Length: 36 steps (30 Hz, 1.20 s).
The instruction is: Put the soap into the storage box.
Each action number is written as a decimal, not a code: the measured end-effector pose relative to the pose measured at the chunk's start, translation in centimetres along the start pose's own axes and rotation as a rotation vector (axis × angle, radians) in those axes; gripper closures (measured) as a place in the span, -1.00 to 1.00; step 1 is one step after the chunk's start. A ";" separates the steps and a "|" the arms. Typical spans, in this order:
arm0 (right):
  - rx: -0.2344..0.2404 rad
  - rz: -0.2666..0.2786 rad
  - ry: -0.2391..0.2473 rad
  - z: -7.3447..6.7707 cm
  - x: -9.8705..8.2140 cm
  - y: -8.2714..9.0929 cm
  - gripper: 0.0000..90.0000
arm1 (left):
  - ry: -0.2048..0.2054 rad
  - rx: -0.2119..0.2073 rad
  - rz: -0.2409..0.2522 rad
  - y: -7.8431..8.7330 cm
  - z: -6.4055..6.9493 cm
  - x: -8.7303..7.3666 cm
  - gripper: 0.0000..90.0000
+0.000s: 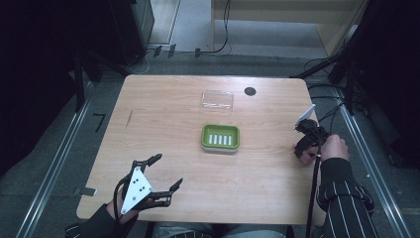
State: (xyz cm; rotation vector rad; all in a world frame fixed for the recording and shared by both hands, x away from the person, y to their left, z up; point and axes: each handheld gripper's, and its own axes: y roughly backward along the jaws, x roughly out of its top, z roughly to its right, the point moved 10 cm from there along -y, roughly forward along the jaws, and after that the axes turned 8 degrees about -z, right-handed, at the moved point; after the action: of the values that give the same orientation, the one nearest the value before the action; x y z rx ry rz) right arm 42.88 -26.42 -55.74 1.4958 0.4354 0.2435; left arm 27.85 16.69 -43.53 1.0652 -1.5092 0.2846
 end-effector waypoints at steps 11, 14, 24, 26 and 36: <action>-0.017 -0.002 0.046 -1.1 0.9 0.4 -0.14 | 0.006 0.017 -0.006 0.5 -0.2 -0.3 -0.70; -0.018 -0.001 0.058 -1.5 1.2 0.5 -0.14 | 0.006 0.020 -0.008 0.6 -0.2 -0.3 -0.70; -0.032 0.000 0.100 -2.5 2.1 1.1 -0.14 | 0.016 0.035 -0.010 1.1 -0.4 -0.6 -0.70; -0.034 0.003 0.107 -2.7 2.3 1.2 -0.14 | 0.018 0.040 -0.010 1.2 -0.4 -0.6 -0.70; -0.040 0.030 0.180 -4.6 3.2 2.3 -0.14 | 0.018 0.044 -0.014 1.3 -0.4 -0.7 -0.70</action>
State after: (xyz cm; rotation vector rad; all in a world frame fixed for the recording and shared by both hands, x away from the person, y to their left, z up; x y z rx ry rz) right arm 44.10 -20.76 -54.01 1.4481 0.5487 0.4103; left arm 27.06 18.01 -43.54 1.1051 -1.4849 0.3176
